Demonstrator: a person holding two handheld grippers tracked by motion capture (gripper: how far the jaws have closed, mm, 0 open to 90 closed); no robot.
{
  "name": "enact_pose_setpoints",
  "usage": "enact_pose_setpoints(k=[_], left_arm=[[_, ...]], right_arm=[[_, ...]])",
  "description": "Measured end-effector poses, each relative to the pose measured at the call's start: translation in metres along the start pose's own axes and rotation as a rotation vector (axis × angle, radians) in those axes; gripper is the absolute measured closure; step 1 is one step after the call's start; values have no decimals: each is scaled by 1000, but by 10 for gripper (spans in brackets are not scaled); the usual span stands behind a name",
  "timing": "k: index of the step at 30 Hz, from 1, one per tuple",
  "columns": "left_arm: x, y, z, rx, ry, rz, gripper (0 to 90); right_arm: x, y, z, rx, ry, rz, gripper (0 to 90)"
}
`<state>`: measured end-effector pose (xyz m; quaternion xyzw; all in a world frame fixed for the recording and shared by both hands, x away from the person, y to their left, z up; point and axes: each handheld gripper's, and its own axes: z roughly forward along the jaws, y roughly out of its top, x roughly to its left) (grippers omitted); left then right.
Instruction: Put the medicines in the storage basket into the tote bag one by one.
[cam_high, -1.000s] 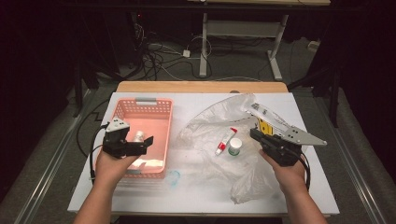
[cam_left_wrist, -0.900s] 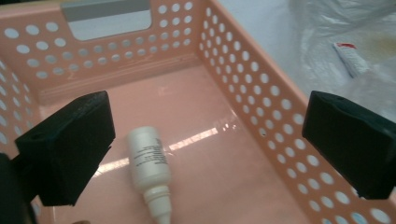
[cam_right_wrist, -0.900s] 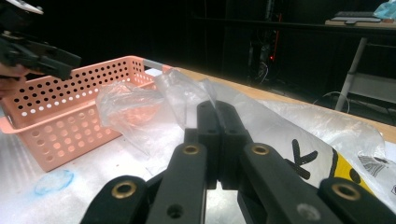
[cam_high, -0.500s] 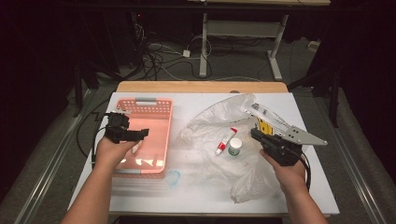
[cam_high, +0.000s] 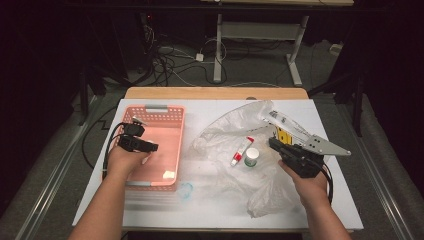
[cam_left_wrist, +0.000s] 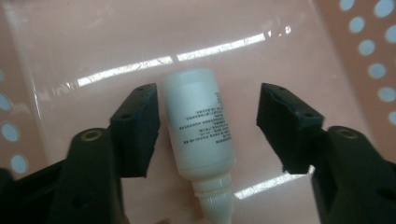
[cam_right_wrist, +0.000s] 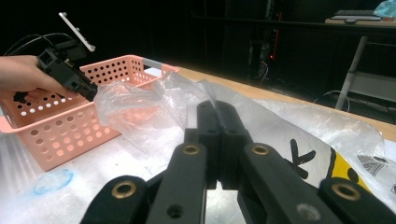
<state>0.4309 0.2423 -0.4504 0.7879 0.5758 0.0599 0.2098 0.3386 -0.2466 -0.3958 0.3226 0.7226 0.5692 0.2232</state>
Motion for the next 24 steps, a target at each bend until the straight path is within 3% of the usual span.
enact_pose_setpoints(k=[4,8,13,18,24], left_arm=[[1,1,6,44,5,-18,434],[0,2,11,74,12,-8,488],[-3,3,11,71,34,6,571],[-4,3,8,42,32,18,577],[-9,3,-4,-31,-25,27,578]], right_arm=[[0,0,0,2,0,0,900],[1,0,1,4,1,-1,900],[0,-1,1,3,0,-1,900],[0,0,1,2,1,-4,900],[0,-1,1,3,2,0,900]])
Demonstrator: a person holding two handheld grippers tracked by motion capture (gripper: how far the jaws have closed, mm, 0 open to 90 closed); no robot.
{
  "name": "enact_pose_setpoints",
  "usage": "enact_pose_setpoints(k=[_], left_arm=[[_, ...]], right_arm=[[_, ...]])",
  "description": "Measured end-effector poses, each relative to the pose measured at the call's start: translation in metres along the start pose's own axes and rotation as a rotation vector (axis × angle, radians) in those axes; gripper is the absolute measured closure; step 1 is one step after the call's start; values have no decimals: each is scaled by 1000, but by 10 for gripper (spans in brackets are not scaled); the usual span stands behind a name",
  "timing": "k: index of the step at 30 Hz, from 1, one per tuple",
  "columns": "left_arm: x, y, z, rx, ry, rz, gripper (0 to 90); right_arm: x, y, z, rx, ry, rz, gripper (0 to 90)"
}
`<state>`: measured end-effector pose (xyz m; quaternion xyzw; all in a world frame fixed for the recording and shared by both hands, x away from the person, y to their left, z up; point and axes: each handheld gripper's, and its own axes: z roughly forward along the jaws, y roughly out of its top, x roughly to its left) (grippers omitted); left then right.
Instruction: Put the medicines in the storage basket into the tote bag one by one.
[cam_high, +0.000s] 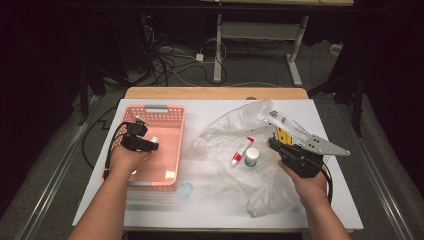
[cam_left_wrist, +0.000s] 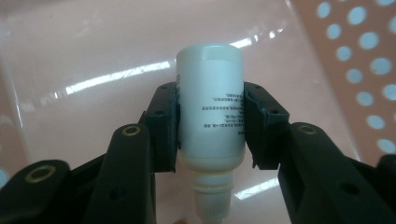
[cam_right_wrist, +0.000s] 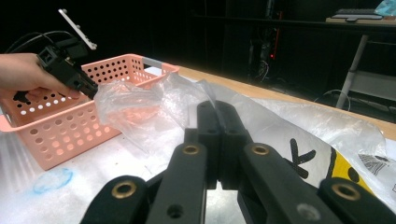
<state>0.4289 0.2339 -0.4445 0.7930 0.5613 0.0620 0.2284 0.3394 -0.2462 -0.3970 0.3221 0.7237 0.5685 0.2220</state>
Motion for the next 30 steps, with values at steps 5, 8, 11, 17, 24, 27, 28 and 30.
enact_pose_setpoints(k=[5,8,11,17,24,27,28,30], left_arm=[[-9,-3,-12,-74,-30,23,577],[-16,-5,-19,-112,-42,37,578],[-23,-10,-29,-171,-62,55,578],[-40,-26,-44,-269,-137,100,578],[-60,-41,-58,-359,-176,153,578],[-69,-47,-63,-391,-191,179,578],[-73,-49,-64,-404,-188,196,578],[-82,-54,-65,-423,-187,239,578]], right_arm=[[0,0,-1,0,-3,3,900],[0,1,-1,-6,-3,-2,900],[0,1,-2,-8,-4,0,900],[0,1,-2,-7,-3,-4,900],[2,1,-1,-6,-1,-4,900],[2,1,-2,-9,-3,-7,900],[2,1,-2,-9,-3,-9,900],[2,1,-2,-8,-2,-8,900]])
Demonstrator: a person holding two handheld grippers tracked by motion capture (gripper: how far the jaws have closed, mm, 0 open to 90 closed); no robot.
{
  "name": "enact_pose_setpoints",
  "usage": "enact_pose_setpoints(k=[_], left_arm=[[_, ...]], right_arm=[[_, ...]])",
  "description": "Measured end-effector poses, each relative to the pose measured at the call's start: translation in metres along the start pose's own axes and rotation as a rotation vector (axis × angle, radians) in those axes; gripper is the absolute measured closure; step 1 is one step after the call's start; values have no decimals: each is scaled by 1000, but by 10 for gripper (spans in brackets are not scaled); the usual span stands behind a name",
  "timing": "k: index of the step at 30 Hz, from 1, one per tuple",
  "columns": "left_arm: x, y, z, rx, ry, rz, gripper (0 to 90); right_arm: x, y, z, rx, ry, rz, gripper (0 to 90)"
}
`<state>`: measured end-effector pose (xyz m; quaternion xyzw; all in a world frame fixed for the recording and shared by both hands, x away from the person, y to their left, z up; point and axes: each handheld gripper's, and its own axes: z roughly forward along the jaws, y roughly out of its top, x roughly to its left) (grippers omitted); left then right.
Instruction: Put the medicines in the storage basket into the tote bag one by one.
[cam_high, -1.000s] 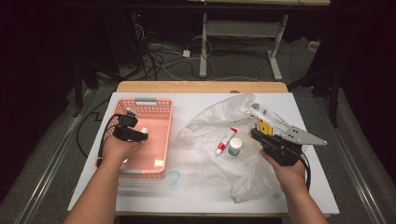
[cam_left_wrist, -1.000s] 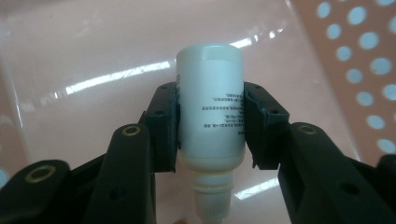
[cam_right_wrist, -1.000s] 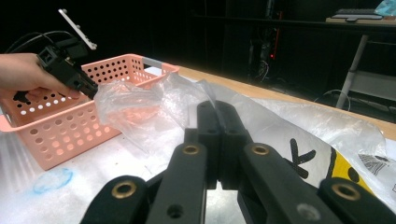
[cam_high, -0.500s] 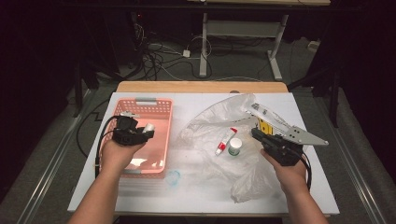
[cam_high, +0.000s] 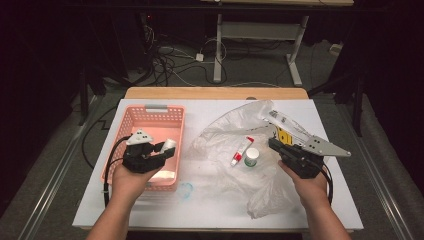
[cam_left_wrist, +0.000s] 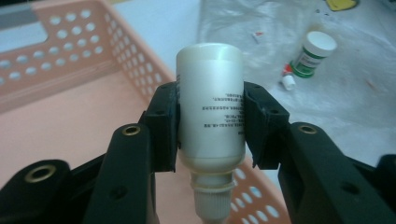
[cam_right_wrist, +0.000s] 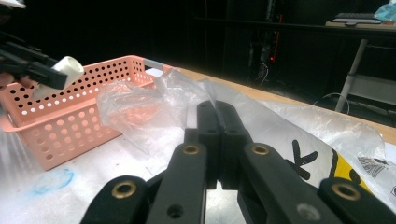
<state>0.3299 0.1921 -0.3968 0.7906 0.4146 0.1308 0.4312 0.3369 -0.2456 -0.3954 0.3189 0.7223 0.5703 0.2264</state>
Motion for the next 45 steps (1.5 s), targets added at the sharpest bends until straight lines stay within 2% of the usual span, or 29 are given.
enact_pose_setpoints(k=[7,11,20,22,29,33,36,40,45], left_arm=[[-24,-9,1,-36,-36,55,578],[-30,-11,-2,-55,-48,55,578],[-57,-8,3,-69,-121,97,578],[-66,-6,7,-67,-127,121,577],[-92,3,30,-45,-160,165,577],[-101,7,49,-30,-164,158,577],[-105,9,69,-2,-161,153,577],[-109,11,94,33,-151,145,577],[-109,17,118,42,-132,125,576]], right_arm=[[0,-1,0,2,1,-2,900],[0,-1,-1,1,1,-3,900],[1,0,-1,-2,7,-8,900],[1,0,-1,-4,7,-7,900],[1,1,-2,-10,4,-5,900],[2,2,-2,-10,8,-6,900],[2,2,-1,-13,11,-17,900],[3,2,-2,-12,9,-7,900],[2,2,-3,-14,12,-6,900]])
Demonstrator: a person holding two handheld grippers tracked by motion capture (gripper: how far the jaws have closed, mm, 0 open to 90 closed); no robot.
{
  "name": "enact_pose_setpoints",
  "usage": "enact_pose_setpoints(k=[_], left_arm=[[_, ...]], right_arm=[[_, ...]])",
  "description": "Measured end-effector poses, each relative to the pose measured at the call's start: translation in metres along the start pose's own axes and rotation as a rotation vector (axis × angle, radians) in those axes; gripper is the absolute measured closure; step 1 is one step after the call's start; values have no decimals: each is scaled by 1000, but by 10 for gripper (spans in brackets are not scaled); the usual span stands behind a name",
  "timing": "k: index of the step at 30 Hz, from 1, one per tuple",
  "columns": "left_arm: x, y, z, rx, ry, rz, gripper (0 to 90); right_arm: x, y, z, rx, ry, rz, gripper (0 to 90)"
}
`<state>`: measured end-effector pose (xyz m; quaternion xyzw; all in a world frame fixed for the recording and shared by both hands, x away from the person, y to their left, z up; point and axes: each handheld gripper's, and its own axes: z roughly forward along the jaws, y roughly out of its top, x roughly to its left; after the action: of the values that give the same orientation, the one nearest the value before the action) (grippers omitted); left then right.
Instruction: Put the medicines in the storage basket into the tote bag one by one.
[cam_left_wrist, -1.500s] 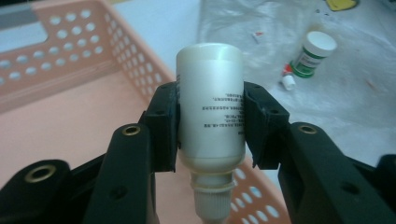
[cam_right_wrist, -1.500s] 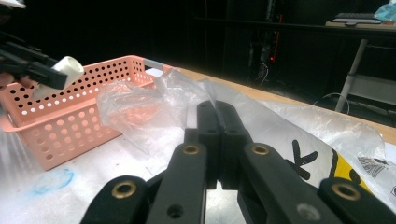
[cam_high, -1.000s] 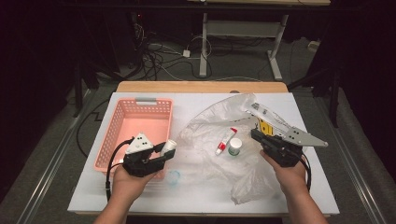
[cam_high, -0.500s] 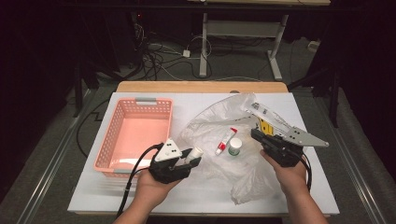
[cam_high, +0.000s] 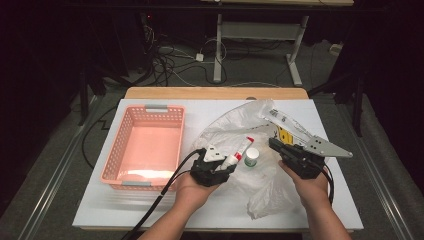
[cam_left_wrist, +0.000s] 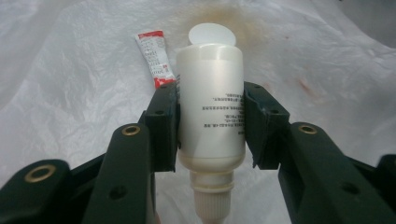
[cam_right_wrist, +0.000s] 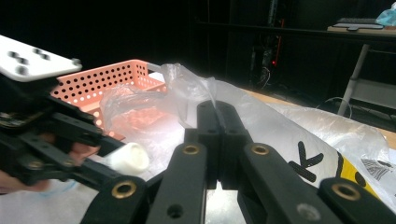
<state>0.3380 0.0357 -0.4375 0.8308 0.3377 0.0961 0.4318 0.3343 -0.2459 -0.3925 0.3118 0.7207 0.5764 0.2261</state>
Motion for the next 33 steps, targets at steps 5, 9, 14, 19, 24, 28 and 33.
enact_pose_setpoints(k=[5,9,14,19,24,28,33], left_arm=[[6,8,24,25,49,-12,576],[15,12,42,54,58,-43,576],[20,18,58,63,56,-64,576],[22,27,69,59,80,-54,576],[26,36,80,50,92,-65,575],[28,38,87,58,89,-81,573],[30,37,85,74,96,-64,500]], right_arm=[[1,0,1,0,4,-5,900],[1,1,0,-2,2,0,900],[0,0,0,-4,2,-1,900],[0,1,0,-8,3,-3,900],[1,1,1,-7,6,-1,900],[0,1,0,-7,7,0,900],[-1,1,0,-11,6,-3,900]])
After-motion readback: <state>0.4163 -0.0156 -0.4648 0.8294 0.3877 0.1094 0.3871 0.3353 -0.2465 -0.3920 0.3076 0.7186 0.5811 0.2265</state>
